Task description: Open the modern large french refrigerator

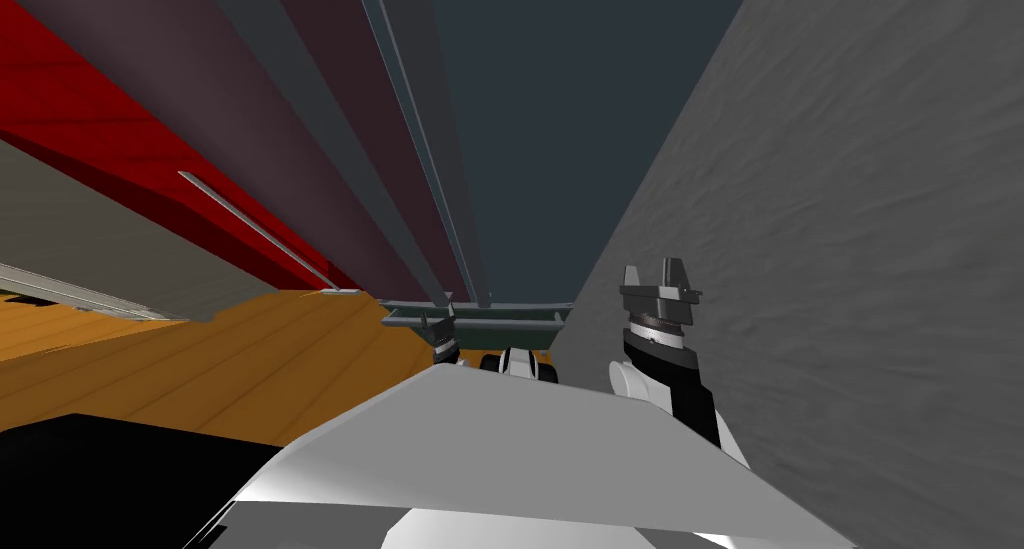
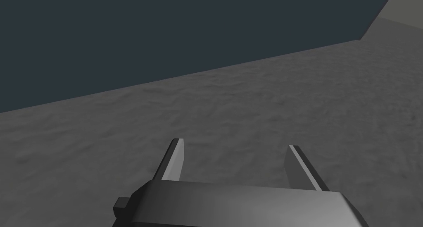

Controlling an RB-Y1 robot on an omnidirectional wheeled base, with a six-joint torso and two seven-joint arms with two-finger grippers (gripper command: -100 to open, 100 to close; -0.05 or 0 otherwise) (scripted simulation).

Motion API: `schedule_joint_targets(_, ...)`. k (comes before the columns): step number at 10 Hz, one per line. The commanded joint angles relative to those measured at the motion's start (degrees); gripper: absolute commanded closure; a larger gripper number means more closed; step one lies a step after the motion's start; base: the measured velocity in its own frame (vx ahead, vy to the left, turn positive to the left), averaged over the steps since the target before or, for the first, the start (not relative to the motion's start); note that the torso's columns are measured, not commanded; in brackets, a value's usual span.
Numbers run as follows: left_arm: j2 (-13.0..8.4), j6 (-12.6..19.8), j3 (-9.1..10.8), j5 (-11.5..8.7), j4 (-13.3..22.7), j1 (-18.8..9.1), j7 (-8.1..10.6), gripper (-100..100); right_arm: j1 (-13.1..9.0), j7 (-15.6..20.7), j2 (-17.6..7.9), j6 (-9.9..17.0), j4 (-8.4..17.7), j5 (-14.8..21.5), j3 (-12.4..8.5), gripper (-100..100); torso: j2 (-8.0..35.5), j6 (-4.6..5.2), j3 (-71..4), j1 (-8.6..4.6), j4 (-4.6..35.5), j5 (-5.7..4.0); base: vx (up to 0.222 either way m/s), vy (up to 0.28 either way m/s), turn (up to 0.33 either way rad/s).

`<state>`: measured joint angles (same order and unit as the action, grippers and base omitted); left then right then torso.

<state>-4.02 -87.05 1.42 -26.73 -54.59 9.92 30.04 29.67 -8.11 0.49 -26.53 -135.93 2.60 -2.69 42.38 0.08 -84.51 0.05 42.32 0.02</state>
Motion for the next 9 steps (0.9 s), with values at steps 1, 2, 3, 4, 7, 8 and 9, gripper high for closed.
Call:
schedule_joint_targets(1, -0.3, 3.4, 0.63, -0.1, -1.2, -2.0, -0.98, -100, 0.0, 0.0, 0.0, 0.0, 0.0, 0.0, 0.0, 0, 0.1, -0.06, 0.1, 0.11, 0.0, 0.03, -0.042, 0.016, 0.035)
schedule_joint_targets(2, -0.4, 4.1, 0.78, -0.1, -1.5, -2.5, -1.20, -100, 0.0, 0.0, 0.0, 0.0, 0.0, 0.0, 0.0, 0, 0.0, -0.08, 0.0, 0.08, 0.0, 0.02, -0.046, 0.014, 0.026)
schedule_joint_targets(3, -0.5, 5.5, 1.06, -0.2, -2.2, -3.4, -1.62, -100, 0.0, 0.0, 0.0, 0.0, 0.0, 0.0, 0.0, 0, 0.0, -0.08, 0.0, -0.01, 0.0, 0.00, -0.045, 0.004, 0.028)
schedule_joint_targets(4, -0.6, 6.3, 1.20, -0.2, -2.5, -3.8, -1.84, -100, 0.0, 0.0, 0.0, 0.0, 0.0, 0.0, 0.0, 0, -0.1, -0.11, -0.1, -0.07, 0.1, -0.14, -0.044, 0.001, 0.027)
schedule_joint_targets(7, -0.3, 3.4, 0.63, -0.1, -1.2, -2.0, -0.98, 100, 0.0, 0.0, 0.0, 0.0, 0.0, 0.0, 0.0, 0, 0.0, -0.23, -0.1, -0.15, 0.1, -0.21, 0.019, -0.003, -0.029)
schedule_joint_targets(8, -0.2, 2.6, 0.49, -0.1, -0.9, -1.6, -0.77, 100, 0.0, 0.0, 0.0, 0.0, 0.0, 0.0, 0.0, 0, 0.1, -0.15, 0.0, -0.18, 0.2, -0.27, 0.039, -0.008, 0.001)
schedule_joint_targets(9, -0.2, 1.9, 0.35, -0.1, -0.6, -1.1, -0.55, 100, 0.0, 0.0, 0.0, 0.0, 0.0, 0.0, 0.0, 0, 0.1, -0.08, 0.0, -0.24, 0.2, -0.22, 0.033, 0.002, -0.021)
